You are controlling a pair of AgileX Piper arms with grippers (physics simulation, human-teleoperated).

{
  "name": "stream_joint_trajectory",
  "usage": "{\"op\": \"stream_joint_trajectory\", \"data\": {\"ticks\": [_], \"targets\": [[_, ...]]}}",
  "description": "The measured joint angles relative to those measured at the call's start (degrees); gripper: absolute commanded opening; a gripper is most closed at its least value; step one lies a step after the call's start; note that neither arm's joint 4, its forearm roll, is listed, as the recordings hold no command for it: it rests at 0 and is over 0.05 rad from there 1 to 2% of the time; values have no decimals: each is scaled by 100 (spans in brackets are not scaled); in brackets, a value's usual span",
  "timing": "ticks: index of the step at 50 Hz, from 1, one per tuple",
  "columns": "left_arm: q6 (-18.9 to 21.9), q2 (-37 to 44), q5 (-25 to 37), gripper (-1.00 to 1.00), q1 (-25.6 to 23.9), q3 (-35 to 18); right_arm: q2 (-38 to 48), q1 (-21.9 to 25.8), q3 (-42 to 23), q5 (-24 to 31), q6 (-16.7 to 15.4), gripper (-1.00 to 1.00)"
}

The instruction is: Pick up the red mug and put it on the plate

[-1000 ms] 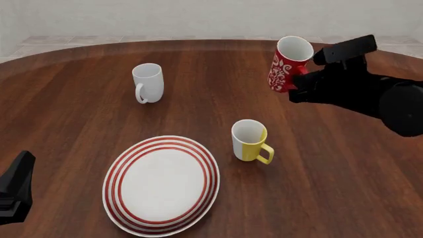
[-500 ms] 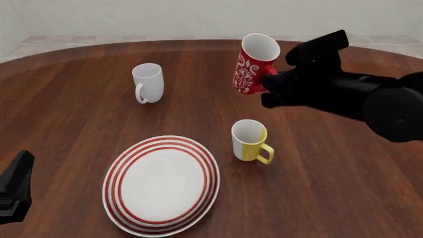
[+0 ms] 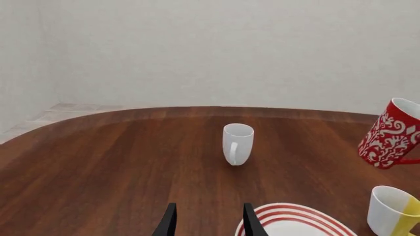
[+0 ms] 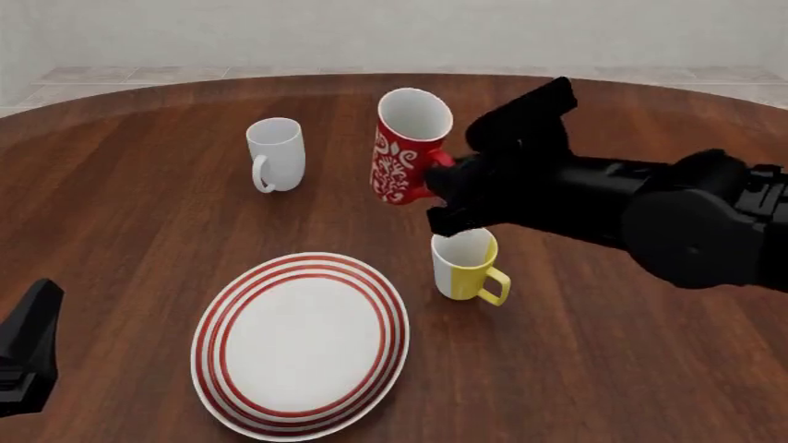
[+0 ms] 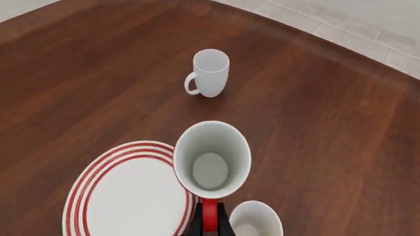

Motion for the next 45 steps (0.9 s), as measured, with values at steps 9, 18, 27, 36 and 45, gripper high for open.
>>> {"op": "stream_joint_trajectory", "data": {"ticks": [9,18,27,36,45], "targets": [[16,0,-13,100,-23,8,119,316,31,-61,39,-100],[31,0,2,100,-37,-11,228,566,52,-101,70,-100],[35,0,-6,100,-40,-9,339,754,60,-135,81,-100],[26,-1,-27,100,-34,6,474,904,51,-167,106,-100],[15,-1,-31,100,-30,7,573,1016,61,-198,133,-100]]}}
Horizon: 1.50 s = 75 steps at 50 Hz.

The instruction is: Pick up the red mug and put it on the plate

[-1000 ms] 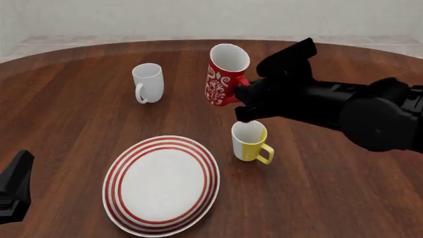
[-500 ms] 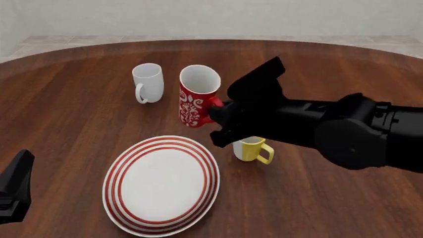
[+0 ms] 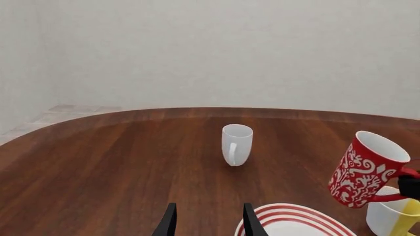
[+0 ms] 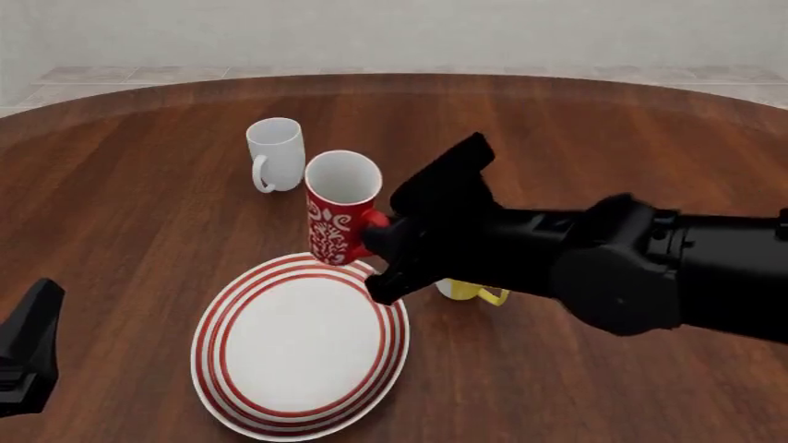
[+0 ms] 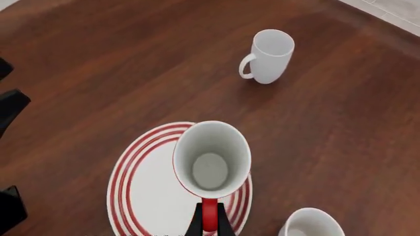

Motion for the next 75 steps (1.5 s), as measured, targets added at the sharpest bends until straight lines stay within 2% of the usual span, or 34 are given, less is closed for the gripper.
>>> {"op": "stream_joint_trajectory", "data": {"ticks": [29,75], "targets": [[1,0,3,100,-3,-11,348,331,123,-196,134,-100],[-36,0,-25,100,9,7,839,519,134,-409,330,-100]]}}
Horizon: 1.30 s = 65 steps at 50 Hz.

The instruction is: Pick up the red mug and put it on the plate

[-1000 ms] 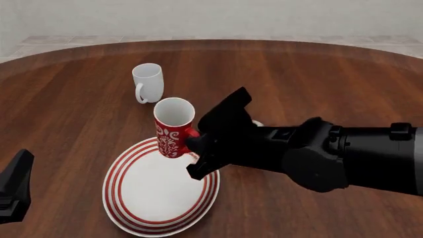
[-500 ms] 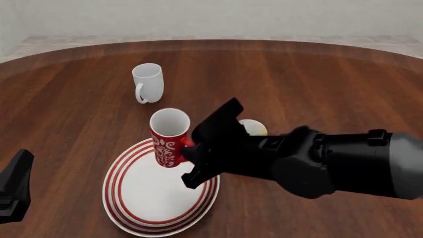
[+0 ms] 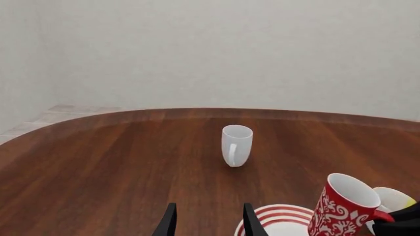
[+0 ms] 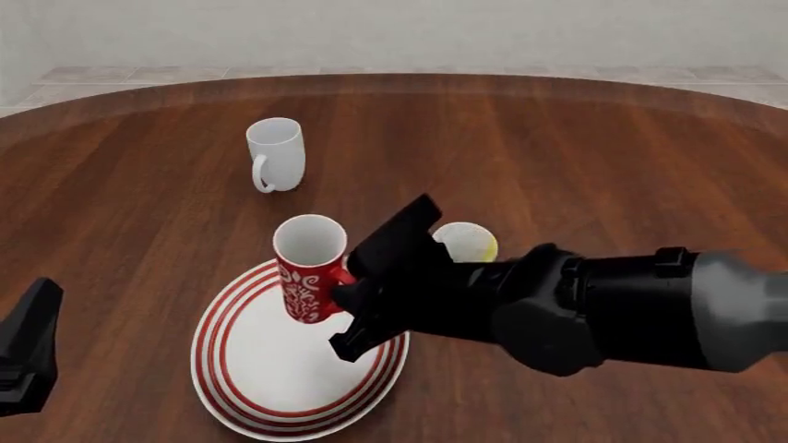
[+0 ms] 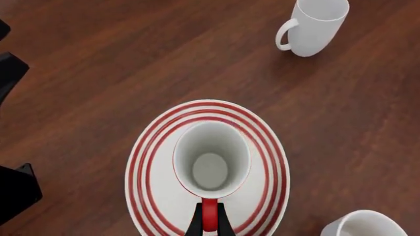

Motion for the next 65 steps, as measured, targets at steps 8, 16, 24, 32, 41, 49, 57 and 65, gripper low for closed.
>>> {"op": "stream_joint_trajectory", "data": {"ticks": [8,16,24,32,41,49,57,65], "targets": [[-10,0,-3,100,3,-3,54,28,2,-20,40,-100],[-21,0,5,100,8,-14,99,49,12,-60,85,-100],[-28,0,-6,100,11,-5,159,67,40,-120,139,-100],[-28,0,-13,100,10,-1,244,100,80,-211,224,-100],[-28,0,-19,100,9,1,294,110,128,-283,287,-100],[-27,0,-12,100,5,-6,316,98,159,-322,311,-100],[-29,0,-13,100,8,-9,345,96,166,-344,332,-100],[-34,0,-23,100,11,0,402,109,180,-388,371,-100]]}}
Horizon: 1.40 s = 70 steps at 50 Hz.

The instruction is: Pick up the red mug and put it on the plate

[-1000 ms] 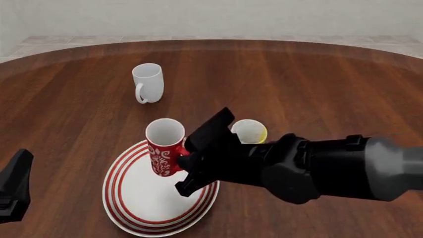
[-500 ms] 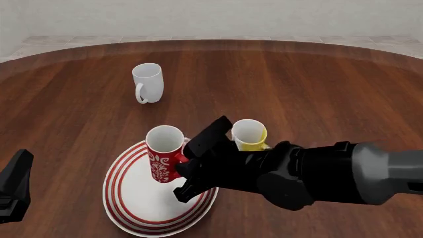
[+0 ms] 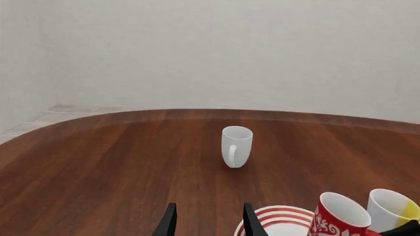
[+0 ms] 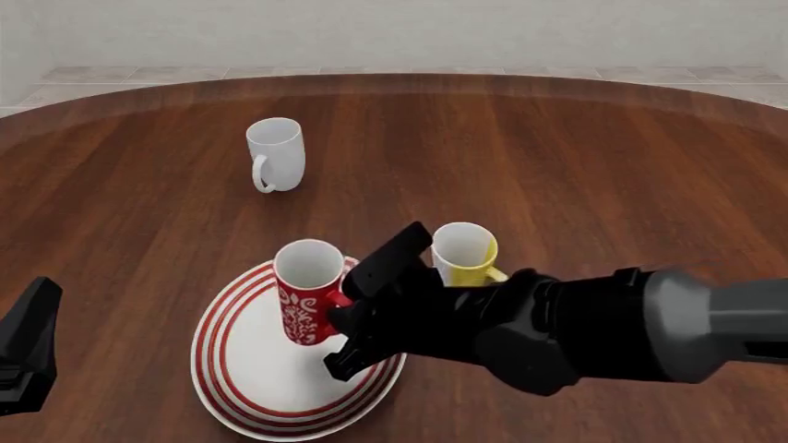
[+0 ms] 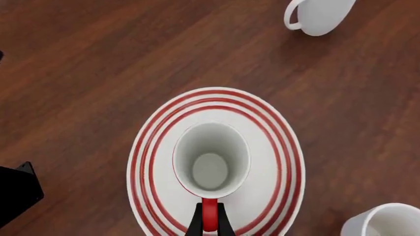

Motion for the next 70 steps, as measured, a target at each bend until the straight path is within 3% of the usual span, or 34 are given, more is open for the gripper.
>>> {"op": "stream_joint_trajectory", "data": {"ticks": [70], "targets": [[-39,0,-18,100,3,-4,301,-26,-98,18,-93,-100]]}}
